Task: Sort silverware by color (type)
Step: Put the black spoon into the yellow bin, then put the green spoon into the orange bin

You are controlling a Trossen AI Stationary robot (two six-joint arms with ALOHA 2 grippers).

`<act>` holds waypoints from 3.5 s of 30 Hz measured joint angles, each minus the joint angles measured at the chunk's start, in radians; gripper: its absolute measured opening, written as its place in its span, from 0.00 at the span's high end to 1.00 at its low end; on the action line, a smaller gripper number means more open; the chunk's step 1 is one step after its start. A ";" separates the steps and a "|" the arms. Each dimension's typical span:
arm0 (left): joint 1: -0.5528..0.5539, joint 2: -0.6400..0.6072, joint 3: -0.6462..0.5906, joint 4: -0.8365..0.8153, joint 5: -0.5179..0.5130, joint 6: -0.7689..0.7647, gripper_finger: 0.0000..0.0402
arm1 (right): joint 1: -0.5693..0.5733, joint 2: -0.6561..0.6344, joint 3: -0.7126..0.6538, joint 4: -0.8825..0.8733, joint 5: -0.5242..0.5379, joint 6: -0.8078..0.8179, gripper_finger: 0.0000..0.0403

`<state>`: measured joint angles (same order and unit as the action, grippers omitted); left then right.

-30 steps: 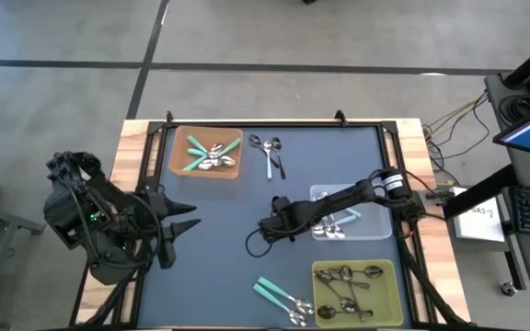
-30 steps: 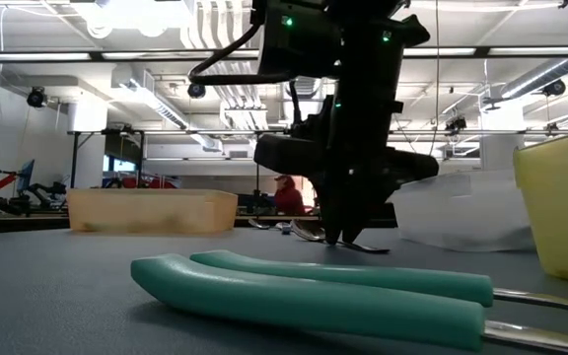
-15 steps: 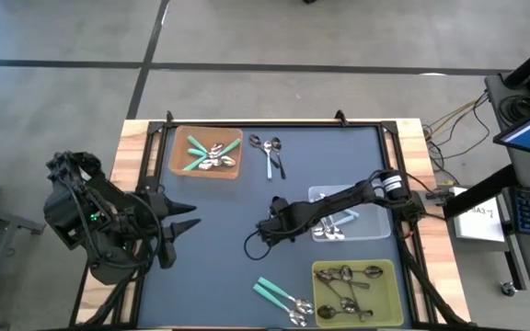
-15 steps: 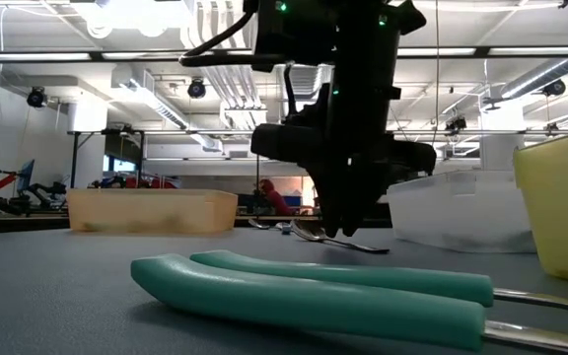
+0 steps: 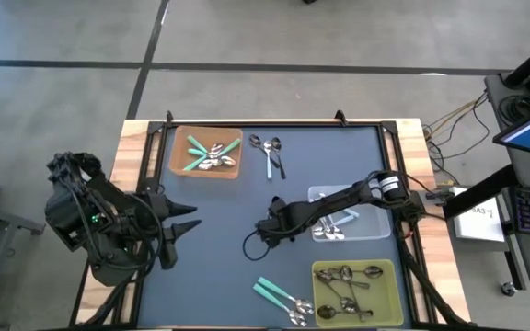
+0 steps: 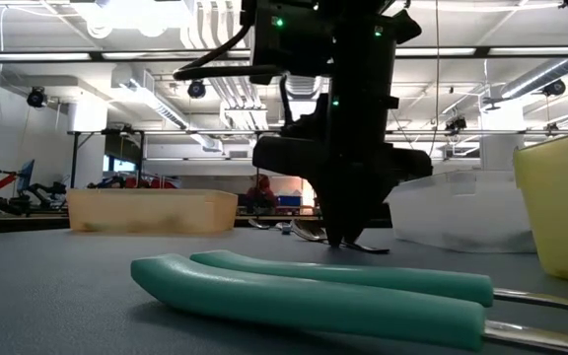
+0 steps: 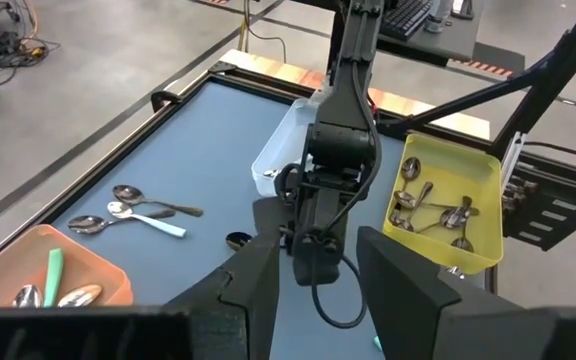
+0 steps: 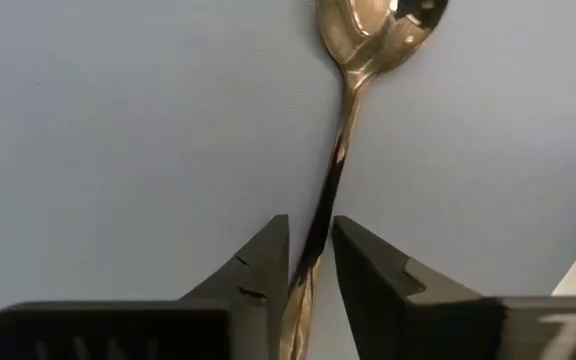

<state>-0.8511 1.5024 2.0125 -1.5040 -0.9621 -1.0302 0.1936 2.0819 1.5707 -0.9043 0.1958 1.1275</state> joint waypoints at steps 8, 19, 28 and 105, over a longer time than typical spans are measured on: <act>0.000 0.000 0.000 0.000 0.000 -0.002 0.71 | 0.000 0.000 0.007 -0.001 -0.011 -0.068 0.97; 0.000 0.000 0.000 0.000 0.001 -0.008 0.71 | 0.033 -0.062 0.178 -0.060 -0.010 -0.211 0.98; 0.000 0.000 0.000 -0.014 0.010 -0.003 0.71 | 0.154 -0.176 0.270 -0.155 -0.092 -0.280 0.98; 0.000 -0.021 0.000 -0.067 0.117 0.158 0.71 | 0.352 -0.038 0.029 0.223 -0.325 -0.109 0.74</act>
<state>-0.8509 1.4811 2.0125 -1.5711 -0.8452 -0.8726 0.5456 2.0441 1.5997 -0.6813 -0.1288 1.0182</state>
